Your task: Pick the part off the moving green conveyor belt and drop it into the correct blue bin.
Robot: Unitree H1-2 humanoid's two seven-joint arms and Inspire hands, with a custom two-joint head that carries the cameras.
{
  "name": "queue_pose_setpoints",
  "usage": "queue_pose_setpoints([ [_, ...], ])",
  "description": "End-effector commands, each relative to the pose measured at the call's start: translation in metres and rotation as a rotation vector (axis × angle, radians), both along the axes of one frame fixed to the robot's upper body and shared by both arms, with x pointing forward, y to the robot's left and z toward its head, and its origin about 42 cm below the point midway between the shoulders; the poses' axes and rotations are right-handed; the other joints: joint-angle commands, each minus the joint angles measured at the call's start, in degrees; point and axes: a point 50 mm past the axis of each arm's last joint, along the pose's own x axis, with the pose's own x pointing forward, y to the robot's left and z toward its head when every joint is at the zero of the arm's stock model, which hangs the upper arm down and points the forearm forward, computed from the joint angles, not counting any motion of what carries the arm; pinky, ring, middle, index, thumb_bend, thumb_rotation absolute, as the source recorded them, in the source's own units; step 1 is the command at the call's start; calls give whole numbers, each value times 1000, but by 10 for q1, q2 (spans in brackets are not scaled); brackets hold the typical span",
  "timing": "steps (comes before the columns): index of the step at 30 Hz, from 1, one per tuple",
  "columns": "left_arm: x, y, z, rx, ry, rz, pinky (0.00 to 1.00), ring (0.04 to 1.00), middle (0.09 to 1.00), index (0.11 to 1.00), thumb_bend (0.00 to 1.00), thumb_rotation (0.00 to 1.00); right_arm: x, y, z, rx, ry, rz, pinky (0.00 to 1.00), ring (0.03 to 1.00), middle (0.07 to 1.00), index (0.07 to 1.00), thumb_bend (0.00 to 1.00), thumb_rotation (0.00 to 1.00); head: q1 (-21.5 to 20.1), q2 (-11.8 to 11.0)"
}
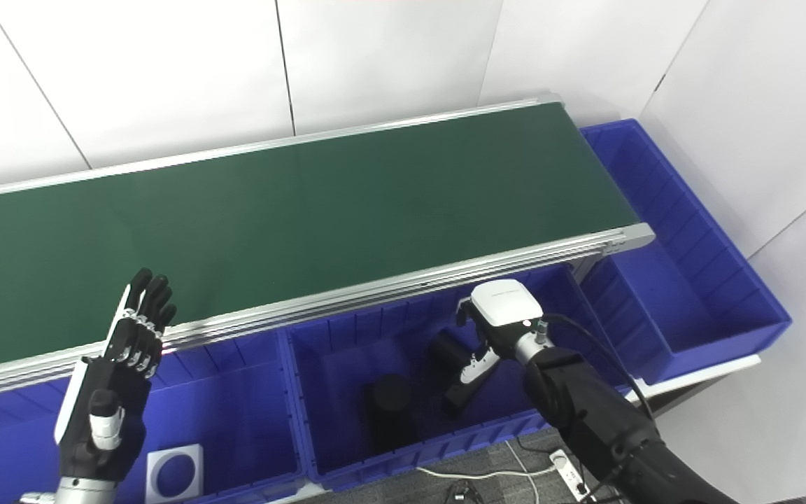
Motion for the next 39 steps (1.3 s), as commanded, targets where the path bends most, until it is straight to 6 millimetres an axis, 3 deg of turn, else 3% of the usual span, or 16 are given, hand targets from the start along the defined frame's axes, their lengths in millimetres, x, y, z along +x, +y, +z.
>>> queue_pose_setpoints([
  [1, 3, -3, 8, -10, -59, -6, 1000, 996, 985, 1000, 797, 949, 4, -9, 12, -25, -27, -8, 272, 359, 445, 632, 935, 376, 0, 0],
  [3, 2, -4, 8, -10, -56, -7, 1000, 998, 987, 1000, 799, 952, 4, -10, 15, -22, -17, -5, 344, 437, 511, 629, 939, 399, 2, 0],
  [12, 1, -5, 7, -9, -49, -4, 1000, 1000, 987, 1000, 814, 944, -3, -8, 40, -9, -21, 17, 410, 508, 582, 632, 942, 464, 6, -1],
  [14, 1, -4, 7, -8, -49, -1, 1000, 1000, 986, 1000, 810, 946, -6, -6, 48, 4, -42, 21, 387, 484, 562, 629, 942, 456, 6, -1],
  [15, 1, -4, 7, -9, -50, 0, 1000, 999, 985, 1000, 804, 946, -8, -4, 53, 10, -51, 24, 337, 429, 515, 628, 942, 446, 8, -1],
  [17, 1, -5, 7, -14, -48, 2, 1000, 998, 983, 1000, 800, 944, -11, 0, 63, 22, -68, 36, 318, 422, 509, 626, 934, 430, 8, -1],
  [19, 1, -6, 7, -15, -46, 3, 1000, 997, 980, 1000, 803, 945, -14, 5, 73, 40, -80, 46, 364, 482, 563, 631, 930, 442, 14, -1],
  [26, 0, -9, 4, -13, -48, 4, 1000, 996, 980, 1000, 809, 944, -26, 32, 102, 142, -129, 96, 406, 525, 603, 630, 934, 476, 42, 1],
  [33, -1, -18, -3, -7, -78, 9, 953, 970, 968, 1000, 757, 965, -41, 60, 134, 336, -217, 173, 456, 566, 640, 649, 956, 686, 112, 0],
  [37, -2, -25, -6, -23, -67, 4, 952, 968, 960, 1000, 745, 938, -51, 70, 145, 503, -267, 185, 473, 592, 677, 720, 954, 815, 174, -6],
  [39, -2, -28, -6, -16, -69, 5, 955, 973, 958, 1000, 753, 943, -54, 76, 146, 605, -291, 175, 542, 687, 769, 795, 944, 875, 190, -7],
])
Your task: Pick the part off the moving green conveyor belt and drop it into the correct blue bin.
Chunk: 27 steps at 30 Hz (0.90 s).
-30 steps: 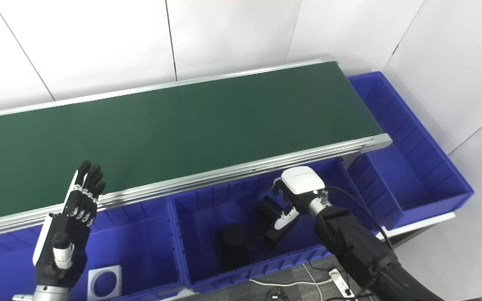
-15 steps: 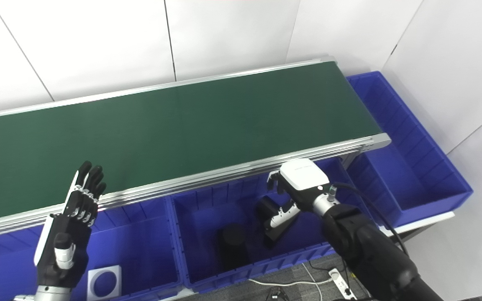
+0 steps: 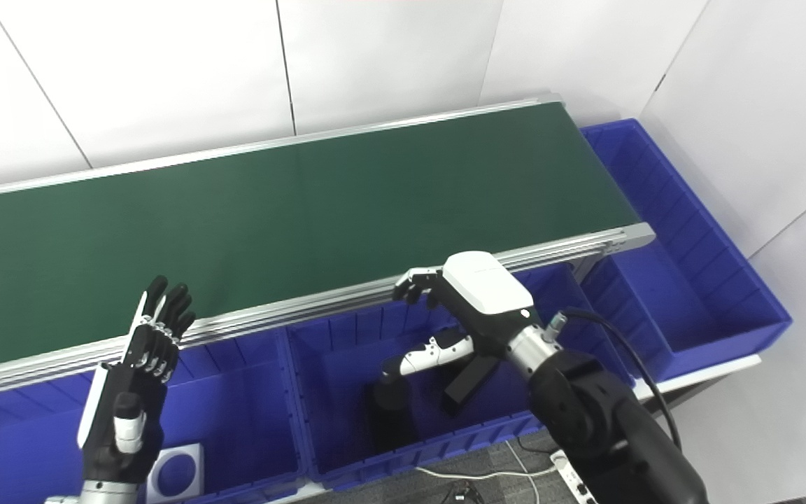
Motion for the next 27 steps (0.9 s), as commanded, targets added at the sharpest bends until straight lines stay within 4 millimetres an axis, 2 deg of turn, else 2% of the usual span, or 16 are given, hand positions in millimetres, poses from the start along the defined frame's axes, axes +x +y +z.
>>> queue_pose_setpoints([
  [1, 2, -6, 9, -2, -68, -4, 956, 974, 957, 1000, 752, 951, -4, 10, 13, 139, -111, 26, 607, 756, 833, 848, 950, 901, 40, -1],
  [2, 2, -7, 9, 2, -68, -3, 965, 977, 957, 1000, 747, 957, -5, 13, 13, 174, -122, 22, 657, 808, 880, 885, 955, 924, 56, -1],
  [5, 0, -10, 7, 21, -63, 7, 982, 980, 955, 1000, 755, 963, -4, 21, 6, 330, -170, 20, 758, 879, 934, 918, 968, 952, 109, -6],
  [6, 0, -11, 7, 26, -62, 10, 991, 985, 958, 1000, 761, 969, -4, 24, 3, 377, -179, 16, 811, 909, 949, 925, 979, 960, 112, -7],
  [10, -2, -15, 2, 66, -52, 13, 1000, 995, 962, 1000, 776, 992, 1, 29, -15, 534, -180, 15, 909, 962, 973, 941, 961, 978, 142, -16],
  [12, -2, -17, -2, 91, -46, 17, 996, 988, 961, 999, 777, 1000, 2, 32, -23, 584, -177, 9, 925, 970, 980, 953, 953, 995, 152, -21],
  [17, -5, -25, -10, 98, -16, 18, 992, 990, 976, 1000, 875, 992, 1, 60, -58, 824, -187, -67, 949, 966, 970, 975, 975, 1000, 188, -43],
  [19, -7, -29, -13, 101, -8, 19, 976, 984, 977, 1000, 874, 990, -1, 69, -68, 891, -185, -89, 955, 969, 972, 981, 981, 1000, 200, -49],
  [21, -9, -32, -15, 99, 2, 22, 974, 982, 975, 997, 854, 976, -2, 74, -75, 915, -180, -94, 958, 967, 976, 995, 983, 1000, 210, -54],
  [27, -12, -38, -25, 101, 36, 31, 1000, 1000, 973, 989, 840, 957, -7, 91, -98, 959, -97, -66, 967, 964, 961, 956, 958, 1000, 230, -70],
])
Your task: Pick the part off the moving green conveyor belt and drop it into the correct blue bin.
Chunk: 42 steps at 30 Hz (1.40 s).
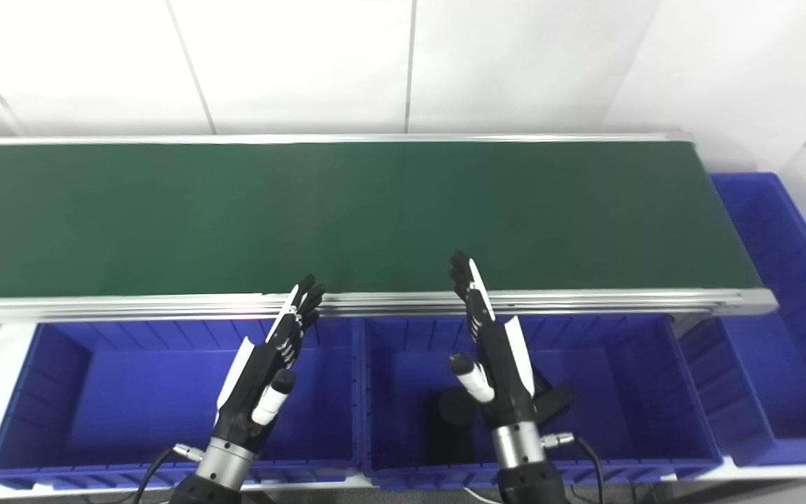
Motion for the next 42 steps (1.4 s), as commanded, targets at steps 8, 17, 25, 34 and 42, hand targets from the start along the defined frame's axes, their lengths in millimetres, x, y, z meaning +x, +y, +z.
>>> queue_pose_setpoints([
  [8, 3, 0, 2, 8, -45, 8, 1000, 1000, 966, 976, 857, 943, -4, 25, -8, 59, -15, 43, 992, 961, 945, 935, 931, 1000, -4, -16],
  [17, 1, 5, -1, 33, -46, 18, 1000, 1000, 961, 973, 866, 952, -5, 46, -14, 43, -1, 55, 933, 935, 927, 909, 920, 1000, -14, -18],
  [25, -1, 9, -3, 39, -39, 13, 1000, 1000, 963, 977, 842, 951, -5, 51, -20, 50, 23, 57, 924, 938, 933, 911, 925, 1000, -25, -34],
  [34, -1, 11, -8, 45, -23, 10, 1000, 1000, 974, 981, 822, 951, -5, 51, -28, 43, 47, 48, 907, 926, 927, 903, 918, 1000, -37, -47],
  [42, -1, 11, -9, 39, -16, 3, 1000, 1000, 984, 986, 834, 943, -6, 48, -30, 37, 50, 34, 904, 930, 936, 914, 922, 1000, -42, -48],
])
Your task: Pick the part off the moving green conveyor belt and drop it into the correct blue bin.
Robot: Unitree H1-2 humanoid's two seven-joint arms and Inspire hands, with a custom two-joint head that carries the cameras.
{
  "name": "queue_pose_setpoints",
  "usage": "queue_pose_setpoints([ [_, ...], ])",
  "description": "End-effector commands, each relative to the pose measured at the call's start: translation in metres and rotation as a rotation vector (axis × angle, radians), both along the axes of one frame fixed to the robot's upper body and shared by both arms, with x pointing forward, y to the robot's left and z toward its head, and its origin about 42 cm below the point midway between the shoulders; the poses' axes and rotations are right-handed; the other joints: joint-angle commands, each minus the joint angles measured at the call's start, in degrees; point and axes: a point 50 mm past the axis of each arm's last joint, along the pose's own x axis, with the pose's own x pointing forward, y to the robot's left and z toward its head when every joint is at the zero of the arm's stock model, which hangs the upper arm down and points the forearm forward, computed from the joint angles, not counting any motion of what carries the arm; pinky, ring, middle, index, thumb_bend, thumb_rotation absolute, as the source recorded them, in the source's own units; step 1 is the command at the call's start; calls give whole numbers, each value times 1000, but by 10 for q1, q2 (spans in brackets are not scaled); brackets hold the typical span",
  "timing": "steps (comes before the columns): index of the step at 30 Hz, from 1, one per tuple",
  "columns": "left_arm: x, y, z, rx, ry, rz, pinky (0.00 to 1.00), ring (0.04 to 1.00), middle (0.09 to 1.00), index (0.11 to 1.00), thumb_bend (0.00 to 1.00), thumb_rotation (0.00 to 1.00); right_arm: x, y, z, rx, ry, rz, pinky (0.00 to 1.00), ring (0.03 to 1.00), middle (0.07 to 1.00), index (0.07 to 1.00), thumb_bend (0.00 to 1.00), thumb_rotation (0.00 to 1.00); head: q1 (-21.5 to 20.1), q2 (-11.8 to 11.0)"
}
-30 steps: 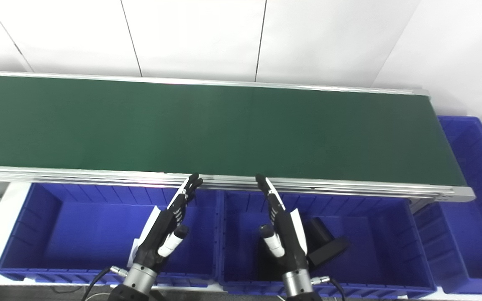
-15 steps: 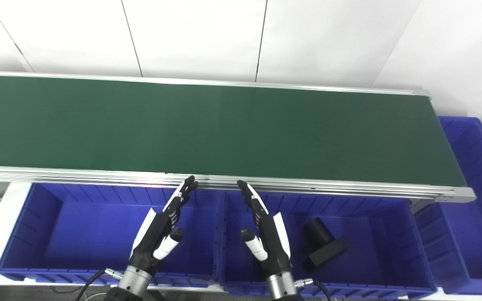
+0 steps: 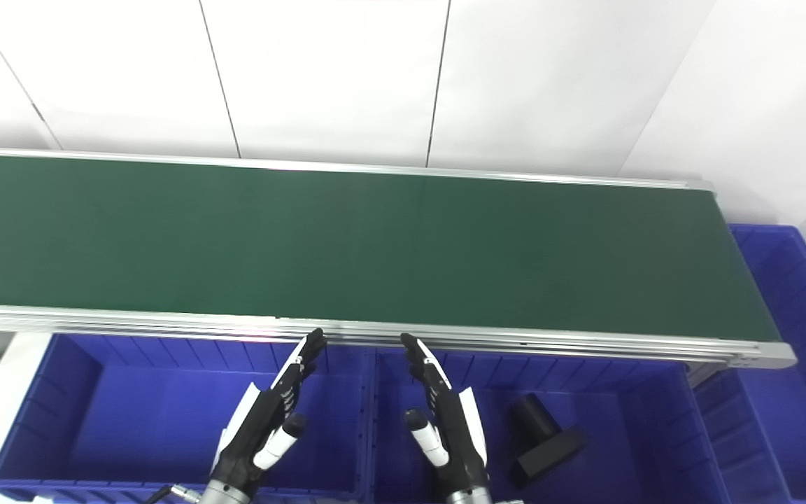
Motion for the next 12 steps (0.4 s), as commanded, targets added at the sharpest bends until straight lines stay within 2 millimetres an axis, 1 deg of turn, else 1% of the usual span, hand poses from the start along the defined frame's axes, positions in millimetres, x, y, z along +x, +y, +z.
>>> queue_pose_setpoints([
  [1, 9, 0, 10, -26, -66, 1, 1000, 1000, 984, 986, 834, 942, 5, 1, 11, 22, -81, -13, 904, 928, 936, 915, 923, 1000, -1, 2],
  [9, 8, 0, 11, -24, -72, 10, 995, 1000, 979, 986, 832, 965, 7, 0, 10, 12, -87, -38, 915, 922, 923, 898, 923, 1000, -8, 5],
  [12, 8, 1, 12, -33, -69, 11, 995, 1000, 979, 985, 836, 959, 6, 0, 10, 11, -86, -35, 908, 922, 925, 903, 924, 1000, -9, 7],
])
